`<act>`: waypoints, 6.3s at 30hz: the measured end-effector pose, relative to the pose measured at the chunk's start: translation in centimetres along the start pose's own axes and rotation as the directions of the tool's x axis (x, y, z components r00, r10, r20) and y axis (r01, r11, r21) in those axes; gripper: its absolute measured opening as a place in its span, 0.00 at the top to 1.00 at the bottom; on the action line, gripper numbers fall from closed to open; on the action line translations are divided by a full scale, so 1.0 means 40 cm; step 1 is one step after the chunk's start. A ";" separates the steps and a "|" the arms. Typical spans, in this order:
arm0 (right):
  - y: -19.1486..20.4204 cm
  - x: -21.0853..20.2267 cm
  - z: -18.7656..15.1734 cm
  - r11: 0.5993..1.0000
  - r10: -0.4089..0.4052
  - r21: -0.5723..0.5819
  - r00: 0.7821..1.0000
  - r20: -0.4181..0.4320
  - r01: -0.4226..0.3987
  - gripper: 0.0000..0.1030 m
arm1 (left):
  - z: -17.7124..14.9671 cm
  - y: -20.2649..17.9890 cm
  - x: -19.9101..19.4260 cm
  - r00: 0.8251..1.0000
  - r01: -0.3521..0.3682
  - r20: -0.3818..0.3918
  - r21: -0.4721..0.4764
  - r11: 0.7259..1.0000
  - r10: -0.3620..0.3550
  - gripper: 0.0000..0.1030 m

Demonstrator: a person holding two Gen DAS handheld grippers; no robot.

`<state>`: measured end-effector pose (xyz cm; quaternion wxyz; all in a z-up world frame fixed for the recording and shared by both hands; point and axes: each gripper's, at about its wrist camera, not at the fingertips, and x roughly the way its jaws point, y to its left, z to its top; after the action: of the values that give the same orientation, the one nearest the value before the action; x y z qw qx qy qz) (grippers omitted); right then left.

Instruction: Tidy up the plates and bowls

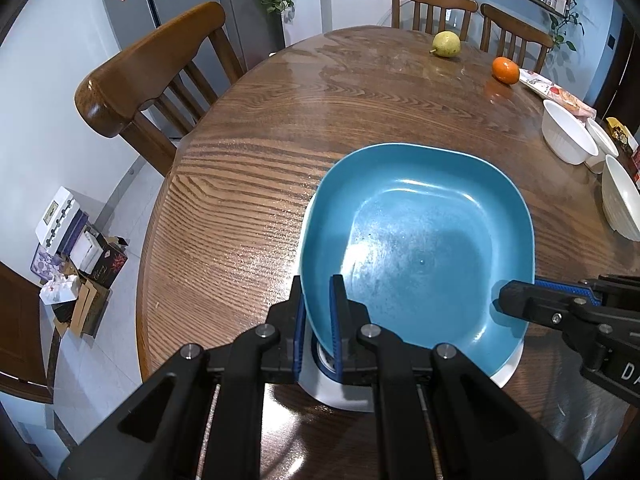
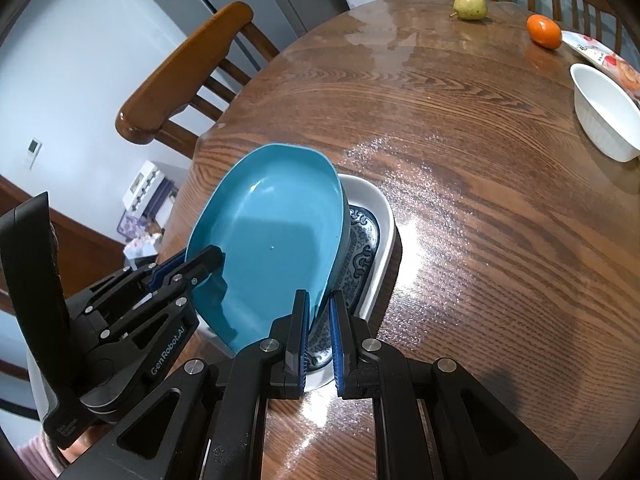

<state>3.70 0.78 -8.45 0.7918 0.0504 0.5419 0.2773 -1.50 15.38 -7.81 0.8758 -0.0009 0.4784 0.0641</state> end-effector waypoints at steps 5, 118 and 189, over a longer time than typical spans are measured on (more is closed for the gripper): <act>0.002 0.000 0.000 1.000 -0.009 -0.005 1.000 -0.004 0.009 0.89 | -0.001 -0.006 0.004 1.000 -0.001 -0.004 0.003 1.000 0.001 0.91; -0.555 -0.399 0.033 0.906 -0.195 0.415 0.948 0.252 0.076 0.70 | 0.319 -0.477 -0.079 0.960 0.264 0.041 0.203 0.943 -0.278 0.42; -0.377 -0.245 -0.112 0.920 -0.032 0.393 0.996 0.082 -0.003 0.85 | 0.099 -0.490 -0.015 0.961 0.275 -0.067 0.307 0.911 -0.267 0.89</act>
<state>2.99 -17.73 -7.90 0.7904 0.2160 0.5520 0.1547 3.69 -3.89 -6.33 0.8594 0.0712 0.4880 -0.1347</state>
